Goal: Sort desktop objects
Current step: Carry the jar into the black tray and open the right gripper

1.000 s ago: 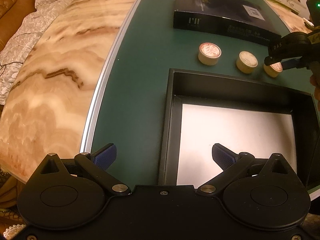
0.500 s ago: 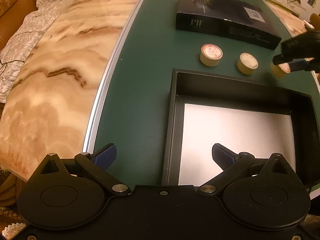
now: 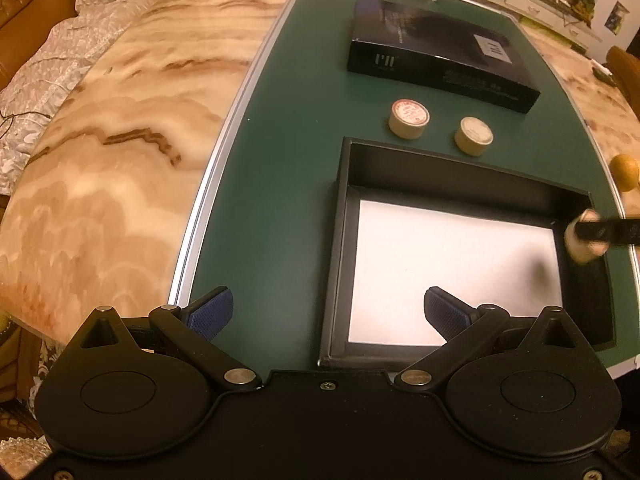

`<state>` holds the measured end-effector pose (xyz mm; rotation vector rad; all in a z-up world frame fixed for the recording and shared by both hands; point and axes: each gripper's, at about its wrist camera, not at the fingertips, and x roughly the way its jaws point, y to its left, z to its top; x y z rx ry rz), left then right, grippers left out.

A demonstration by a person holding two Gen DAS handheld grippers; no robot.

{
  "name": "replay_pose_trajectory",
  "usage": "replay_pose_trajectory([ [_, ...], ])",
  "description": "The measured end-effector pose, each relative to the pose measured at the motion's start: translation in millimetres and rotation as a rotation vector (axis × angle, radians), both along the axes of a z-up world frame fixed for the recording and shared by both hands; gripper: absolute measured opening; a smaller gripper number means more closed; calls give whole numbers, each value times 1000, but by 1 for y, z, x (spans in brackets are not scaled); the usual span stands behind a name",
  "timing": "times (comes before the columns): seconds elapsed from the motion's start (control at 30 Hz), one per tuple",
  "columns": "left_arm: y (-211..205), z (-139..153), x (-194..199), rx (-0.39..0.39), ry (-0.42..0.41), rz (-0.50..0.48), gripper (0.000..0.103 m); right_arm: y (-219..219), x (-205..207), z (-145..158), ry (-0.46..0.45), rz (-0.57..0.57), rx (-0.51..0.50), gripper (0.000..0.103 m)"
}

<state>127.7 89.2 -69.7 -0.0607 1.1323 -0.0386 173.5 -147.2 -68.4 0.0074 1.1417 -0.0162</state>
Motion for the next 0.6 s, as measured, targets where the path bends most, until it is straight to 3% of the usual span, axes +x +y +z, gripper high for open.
replay_pose_trajectory([
  [0.27,8,10,-9,-6,-25,11,103,13,-2,-32,72,2,-48,45],
  [0.6,11,9,-9,-11,-22,10,103,14,-4,-45,99,-9,-57,45],
])
